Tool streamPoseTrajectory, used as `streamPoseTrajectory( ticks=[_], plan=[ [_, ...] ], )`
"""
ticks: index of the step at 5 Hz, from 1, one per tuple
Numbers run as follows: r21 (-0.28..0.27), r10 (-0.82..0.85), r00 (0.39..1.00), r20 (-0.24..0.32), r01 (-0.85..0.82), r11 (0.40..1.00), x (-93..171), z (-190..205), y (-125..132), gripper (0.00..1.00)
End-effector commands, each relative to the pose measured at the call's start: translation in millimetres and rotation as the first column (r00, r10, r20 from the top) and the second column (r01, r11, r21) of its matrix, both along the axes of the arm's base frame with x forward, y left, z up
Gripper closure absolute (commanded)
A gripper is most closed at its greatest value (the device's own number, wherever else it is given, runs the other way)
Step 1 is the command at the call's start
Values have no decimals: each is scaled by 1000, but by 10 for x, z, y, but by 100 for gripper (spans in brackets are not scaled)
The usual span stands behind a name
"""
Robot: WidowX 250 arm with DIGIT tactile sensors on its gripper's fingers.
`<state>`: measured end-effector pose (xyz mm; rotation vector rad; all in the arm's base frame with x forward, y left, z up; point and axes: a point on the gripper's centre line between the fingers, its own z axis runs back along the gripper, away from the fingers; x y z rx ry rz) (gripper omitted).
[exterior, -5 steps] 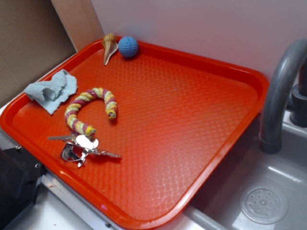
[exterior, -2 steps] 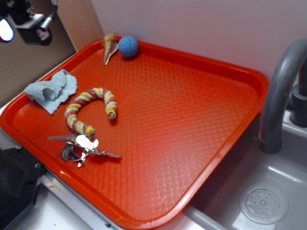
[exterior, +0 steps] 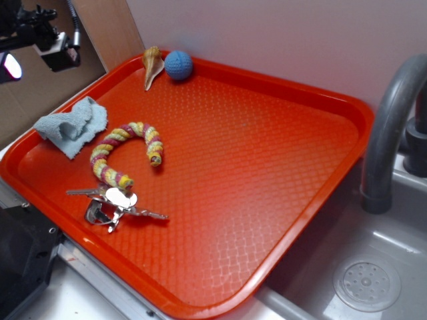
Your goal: Grab the blue cloth.
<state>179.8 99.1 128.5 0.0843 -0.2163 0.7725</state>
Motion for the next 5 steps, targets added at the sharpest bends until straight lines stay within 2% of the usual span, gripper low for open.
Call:
streamPoseTrajectory(
  ticks=[1,2,3,4,5],
  plan=[
    [11,22,1000,18,-22,1000,-59,83,119,0],
    [133,133,990,-37,-127,983,279,-400,286,0],
    [151,110,994,-23,-105,983,331,-575,254,0],
    [159,65,996,-58,-55,986,272,-676,165,0],
    [167,67,995,-69,-55,984,248,-743,221,0]
  ],
)
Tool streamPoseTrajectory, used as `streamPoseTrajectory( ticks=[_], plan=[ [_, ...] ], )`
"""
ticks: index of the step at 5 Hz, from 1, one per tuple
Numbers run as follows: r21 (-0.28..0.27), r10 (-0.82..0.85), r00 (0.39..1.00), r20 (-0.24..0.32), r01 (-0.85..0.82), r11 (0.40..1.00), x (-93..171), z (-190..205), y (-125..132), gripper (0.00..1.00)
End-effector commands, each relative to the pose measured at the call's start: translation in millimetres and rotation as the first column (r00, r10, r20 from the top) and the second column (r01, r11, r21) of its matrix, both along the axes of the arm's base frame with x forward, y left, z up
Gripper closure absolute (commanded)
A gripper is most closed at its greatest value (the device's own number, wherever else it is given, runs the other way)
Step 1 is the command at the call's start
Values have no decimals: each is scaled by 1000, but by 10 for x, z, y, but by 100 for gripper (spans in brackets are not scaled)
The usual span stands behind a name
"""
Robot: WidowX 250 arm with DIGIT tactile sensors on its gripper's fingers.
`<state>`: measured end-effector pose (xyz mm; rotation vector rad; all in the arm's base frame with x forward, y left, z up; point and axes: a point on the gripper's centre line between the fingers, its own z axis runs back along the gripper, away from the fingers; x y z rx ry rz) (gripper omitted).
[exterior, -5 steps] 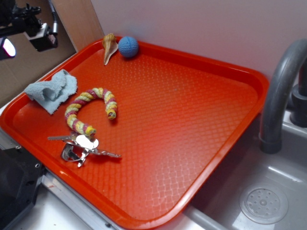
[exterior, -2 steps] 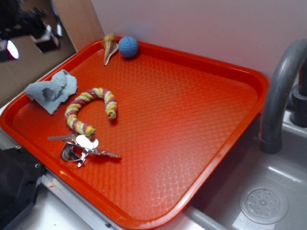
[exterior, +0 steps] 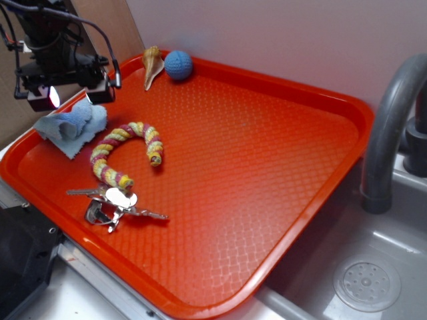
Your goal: Grab the blue cloth.
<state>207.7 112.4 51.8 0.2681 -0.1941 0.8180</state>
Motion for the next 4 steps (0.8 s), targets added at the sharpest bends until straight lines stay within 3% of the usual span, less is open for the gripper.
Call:
streamPoseTrajectory(
  ticks=[1,2,3,4],
  plan=[
    [34,-17,1000,14,17,999,-76,17,72,0],
    [32,-8,1000,21,7,999,-85,29,75,100],
    [35,-2,1000,16,2,999,-83,9,68,100],
    [45,-10,999,-39,12,999,-92,-182,48,100]
  ],
)
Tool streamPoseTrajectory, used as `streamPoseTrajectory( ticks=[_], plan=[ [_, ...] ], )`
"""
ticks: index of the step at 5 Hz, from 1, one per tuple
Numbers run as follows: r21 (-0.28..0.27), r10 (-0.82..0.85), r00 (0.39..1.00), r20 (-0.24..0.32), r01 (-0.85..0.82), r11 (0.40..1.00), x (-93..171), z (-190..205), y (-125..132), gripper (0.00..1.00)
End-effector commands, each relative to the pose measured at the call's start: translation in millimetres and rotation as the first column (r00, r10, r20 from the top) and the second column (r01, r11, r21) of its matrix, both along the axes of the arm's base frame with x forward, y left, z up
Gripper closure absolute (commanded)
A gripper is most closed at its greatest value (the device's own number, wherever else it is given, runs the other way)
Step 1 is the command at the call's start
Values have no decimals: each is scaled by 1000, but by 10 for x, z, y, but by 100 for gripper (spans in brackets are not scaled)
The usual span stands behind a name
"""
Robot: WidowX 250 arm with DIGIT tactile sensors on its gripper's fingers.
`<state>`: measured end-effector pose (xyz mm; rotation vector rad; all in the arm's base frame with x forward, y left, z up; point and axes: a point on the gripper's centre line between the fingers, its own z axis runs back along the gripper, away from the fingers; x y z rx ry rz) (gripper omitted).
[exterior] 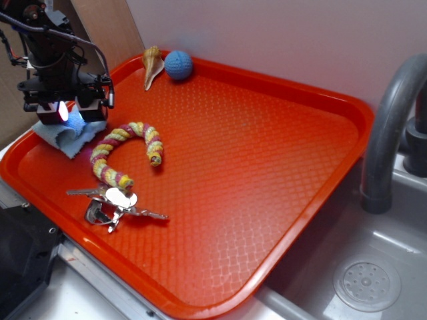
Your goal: Grab the blue cloth.
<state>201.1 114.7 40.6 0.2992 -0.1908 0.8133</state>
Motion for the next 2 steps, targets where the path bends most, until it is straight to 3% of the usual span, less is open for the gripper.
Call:
streamPoseTrajectory(
  ticks=[1,2],
  plan=[
    [55,1,997,-75,3,998,-86,-279,73,100],
    [46,-4,999,-47,7,999,-99,-224,59,100]
  ],
)
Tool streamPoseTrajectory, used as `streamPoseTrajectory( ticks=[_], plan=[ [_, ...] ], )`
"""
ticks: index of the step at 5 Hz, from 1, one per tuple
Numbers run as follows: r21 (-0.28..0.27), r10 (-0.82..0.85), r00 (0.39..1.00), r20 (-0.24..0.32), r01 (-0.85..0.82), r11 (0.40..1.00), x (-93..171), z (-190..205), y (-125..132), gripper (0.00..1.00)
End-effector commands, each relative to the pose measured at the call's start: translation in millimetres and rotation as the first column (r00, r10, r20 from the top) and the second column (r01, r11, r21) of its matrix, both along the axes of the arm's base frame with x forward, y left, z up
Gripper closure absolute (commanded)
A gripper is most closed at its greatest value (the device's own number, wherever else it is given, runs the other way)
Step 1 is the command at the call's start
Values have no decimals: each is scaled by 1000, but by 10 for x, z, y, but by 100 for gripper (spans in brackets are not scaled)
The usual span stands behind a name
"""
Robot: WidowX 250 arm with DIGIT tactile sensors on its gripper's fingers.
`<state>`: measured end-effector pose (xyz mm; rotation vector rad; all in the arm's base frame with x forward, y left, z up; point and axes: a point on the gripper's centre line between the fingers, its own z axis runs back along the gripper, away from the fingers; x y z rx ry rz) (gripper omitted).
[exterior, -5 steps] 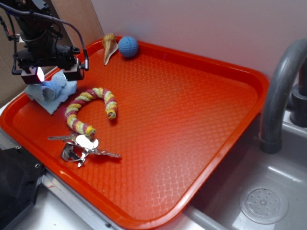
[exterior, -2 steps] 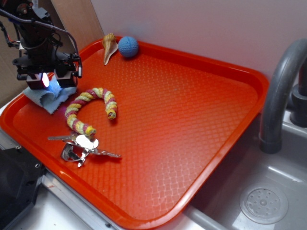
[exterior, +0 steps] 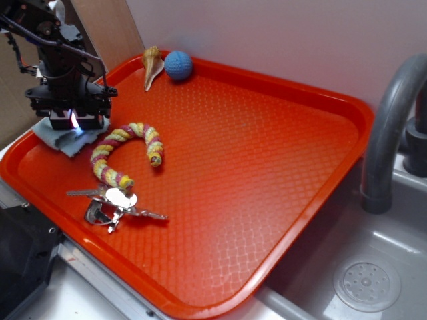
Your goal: Grab the blue cloth.
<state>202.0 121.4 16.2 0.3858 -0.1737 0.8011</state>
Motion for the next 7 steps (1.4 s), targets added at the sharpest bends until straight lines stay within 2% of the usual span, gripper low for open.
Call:
streamPoseTrajectory(
  ticks=[1,2,3,4,6,7],
  plan=[
    [-15,5,1000,20,-4,1000,-116,67,2,100],
    [-64,-19,999,28,21,998,-129,216,19,100],
    [-85,4,997,73,2,996,-192,421,75,60],
    [-109,38,996,82,-29,994,-250,447,133,0],
    [-103,42,996,73,-34,994,-349,334,242,0],
    [-127,31,997,68,-22,992,-417,306,276,0]
  ],
)
